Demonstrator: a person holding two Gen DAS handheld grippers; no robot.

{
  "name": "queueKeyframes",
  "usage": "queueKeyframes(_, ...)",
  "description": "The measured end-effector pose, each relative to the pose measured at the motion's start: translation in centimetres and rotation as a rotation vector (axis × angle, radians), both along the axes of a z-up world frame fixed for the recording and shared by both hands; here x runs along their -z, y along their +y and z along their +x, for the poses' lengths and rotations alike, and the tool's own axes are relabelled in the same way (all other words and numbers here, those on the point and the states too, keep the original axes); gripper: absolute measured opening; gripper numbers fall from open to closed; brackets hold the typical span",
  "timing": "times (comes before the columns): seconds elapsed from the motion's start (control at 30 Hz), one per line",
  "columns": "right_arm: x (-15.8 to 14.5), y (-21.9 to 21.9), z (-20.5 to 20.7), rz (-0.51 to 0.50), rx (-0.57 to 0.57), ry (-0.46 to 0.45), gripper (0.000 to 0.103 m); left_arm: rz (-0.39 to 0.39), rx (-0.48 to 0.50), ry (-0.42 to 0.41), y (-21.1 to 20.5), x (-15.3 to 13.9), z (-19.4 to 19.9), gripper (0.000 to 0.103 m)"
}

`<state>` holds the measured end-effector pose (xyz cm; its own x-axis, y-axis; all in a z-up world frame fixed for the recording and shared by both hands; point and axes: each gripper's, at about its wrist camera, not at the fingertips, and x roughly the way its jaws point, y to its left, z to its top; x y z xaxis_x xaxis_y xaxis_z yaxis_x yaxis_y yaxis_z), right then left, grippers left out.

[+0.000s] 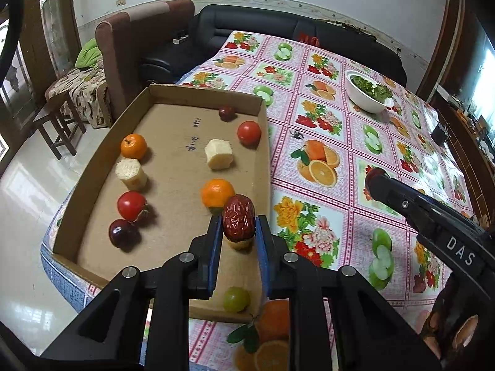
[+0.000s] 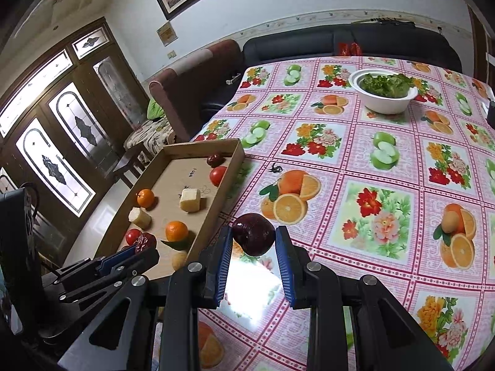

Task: Organize fruits
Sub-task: 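Carry the date with the left tool while the right tool carries the plum over the tray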

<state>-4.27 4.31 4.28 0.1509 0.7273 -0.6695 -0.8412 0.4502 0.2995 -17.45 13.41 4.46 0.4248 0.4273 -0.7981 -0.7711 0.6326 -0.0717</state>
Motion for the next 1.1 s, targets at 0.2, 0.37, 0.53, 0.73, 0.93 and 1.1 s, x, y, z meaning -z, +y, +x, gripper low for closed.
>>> queueKeyframes(0.2,-0.2,2.2,-0.8,-0.007,-0.045,-0.008,0.029,-0.016,-0.029,-0.004,1.2,0.2,-1.8,0.019)
queueKeyframes(0.37,-0.5,4.8,-1.7,-0.010,-0.092,-0.014,0.029,-0.040,-0.060,0.003,2.4,0.9,-3.3,0.019)
queueKeyframes(0.53,-0.5,7.5,-2.7,-0.015,-0.133,-0.018,0.029,-0.062,-0.086,0.009,3.5,1.6,-4.4,0.019)
queueKeyframes(0.73,-0.5,9.7,-3.4,-0.022,-0.171,-0.026,0.028,-0.072,-0.103,0.006,4.3,1.9,-5.0,0.019)
queueKeyframes(0.93,-0.6,10.8,-3.7,-0.021,-0.188,-0.027,0.029,-0.082,-0.112,0.006,5.1,2.1,-5.1,0.019)
queueKeyframes(1.1,-0.6,11.6,-3.7,-0.024,-0.197,-0.025,0.028,-0.088,-0.109,0.006,5.5,2.2,-4.6,0.019)
